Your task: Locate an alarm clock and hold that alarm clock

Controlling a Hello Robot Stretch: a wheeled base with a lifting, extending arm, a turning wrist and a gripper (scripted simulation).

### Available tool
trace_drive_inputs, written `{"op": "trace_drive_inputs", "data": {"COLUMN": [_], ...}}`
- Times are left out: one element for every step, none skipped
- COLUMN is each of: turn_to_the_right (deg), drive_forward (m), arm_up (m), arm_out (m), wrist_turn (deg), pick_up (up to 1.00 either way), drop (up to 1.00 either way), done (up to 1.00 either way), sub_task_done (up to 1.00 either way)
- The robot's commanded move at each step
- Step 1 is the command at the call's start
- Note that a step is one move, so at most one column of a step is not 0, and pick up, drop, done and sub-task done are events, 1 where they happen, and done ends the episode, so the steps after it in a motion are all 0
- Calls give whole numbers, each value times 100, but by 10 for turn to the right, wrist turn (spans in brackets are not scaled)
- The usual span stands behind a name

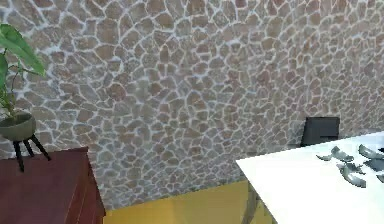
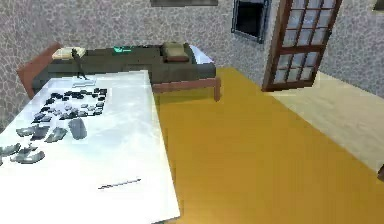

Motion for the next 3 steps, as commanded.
{"op": "trace_drive_inputs", "data": {"turn_to_the_right": [-330,0,-450], "drive_forward": [0,15,0], "arm_up": [0,0,0], "arm_out": [0,0,0], "wrist_turn": [0,0,0], "pick_up": [0,0,0], "drop": [0,0,0], "done": [0,0,0], "sub_task_done": [0,0,0]}}
